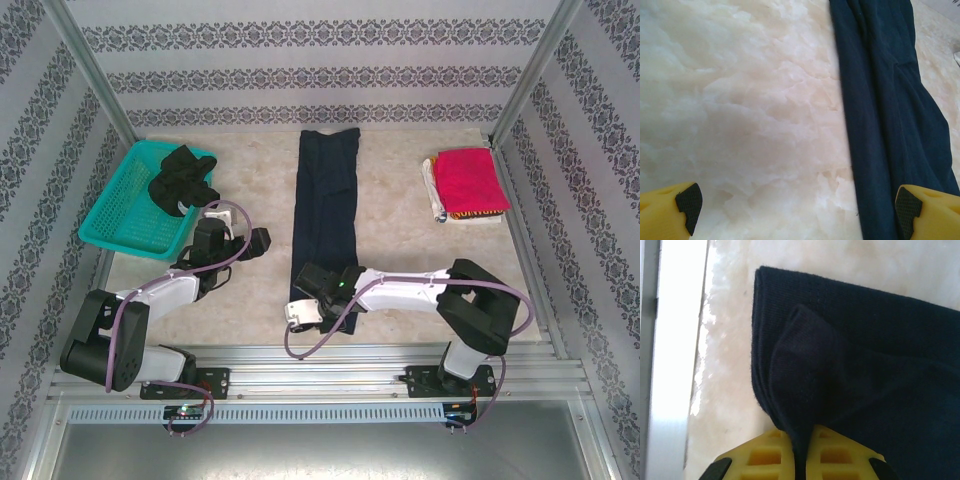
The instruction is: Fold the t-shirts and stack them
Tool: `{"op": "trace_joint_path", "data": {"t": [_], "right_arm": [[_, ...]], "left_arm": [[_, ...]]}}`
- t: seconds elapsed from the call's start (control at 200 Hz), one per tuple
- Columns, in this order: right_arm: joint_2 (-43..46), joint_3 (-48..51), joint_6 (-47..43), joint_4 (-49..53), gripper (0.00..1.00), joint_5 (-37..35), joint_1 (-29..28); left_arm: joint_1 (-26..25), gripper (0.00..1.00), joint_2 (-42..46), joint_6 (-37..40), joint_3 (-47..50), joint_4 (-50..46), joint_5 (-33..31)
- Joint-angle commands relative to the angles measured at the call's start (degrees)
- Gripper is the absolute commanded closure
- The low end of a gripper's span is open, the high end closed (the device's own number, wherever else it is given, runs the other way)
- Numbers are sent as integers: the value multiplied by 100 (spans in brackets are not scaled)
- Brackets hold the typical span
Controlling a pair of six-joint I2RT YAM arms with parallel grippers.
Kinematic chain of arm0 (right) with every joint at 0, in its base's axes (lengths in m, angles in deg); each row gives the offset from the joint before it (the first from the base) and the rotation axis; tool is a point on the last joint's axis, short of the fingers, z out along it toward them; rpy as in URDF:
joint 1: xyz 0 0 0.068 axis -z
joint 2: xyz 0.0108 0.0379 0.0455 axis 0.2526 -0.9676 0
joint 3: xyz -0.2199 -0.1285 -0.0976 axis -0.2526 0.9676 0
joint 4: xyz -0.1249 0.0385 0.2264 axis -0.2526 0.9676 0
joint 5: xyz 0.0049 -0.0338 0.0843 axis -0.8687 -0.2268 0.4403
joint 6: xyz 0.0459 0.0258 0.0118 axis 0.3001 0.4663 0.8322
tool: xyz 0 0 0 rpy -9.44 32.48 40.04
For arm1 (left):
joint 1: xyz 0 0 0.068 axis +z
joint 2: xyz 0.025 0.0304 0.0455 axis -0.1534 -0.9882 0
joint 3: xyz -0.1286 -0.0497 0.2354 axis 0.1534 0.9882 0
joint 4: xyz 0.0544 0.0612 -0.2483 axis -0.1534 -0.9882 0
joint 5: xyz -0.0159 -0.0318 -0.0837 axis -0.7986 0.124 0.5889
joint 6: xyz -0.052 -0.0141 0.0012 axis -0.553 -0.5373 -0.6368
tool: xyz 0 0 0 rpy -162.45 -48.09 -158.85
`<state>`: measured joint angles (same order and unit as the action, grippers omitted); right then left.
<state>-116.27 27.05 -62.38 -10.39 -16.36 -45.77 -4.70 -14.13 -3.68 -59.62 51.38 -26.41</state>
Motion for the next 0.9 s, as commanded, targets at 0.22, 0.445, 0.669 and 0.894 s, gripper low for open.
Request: {"op": "trace_joint_path", "data": {"t": [0.22,0.445,0.669,0.894], "right_arm": [[1189,-331,-319,1517,100,753,692],[1063,-827,-734,1672,100,421,1297],[575,-1554,-1108,1609,100,291,1886],[-137,-2371,-1483,1596,100,301,2314]], "left_arm": [[65,0,105,852,177,1126,908],[37,0,772,1885,216,809,1204],[34,0,1605,2498,31,-425,1123],[40,0,2210,3134,-385,-2016,957]]}}
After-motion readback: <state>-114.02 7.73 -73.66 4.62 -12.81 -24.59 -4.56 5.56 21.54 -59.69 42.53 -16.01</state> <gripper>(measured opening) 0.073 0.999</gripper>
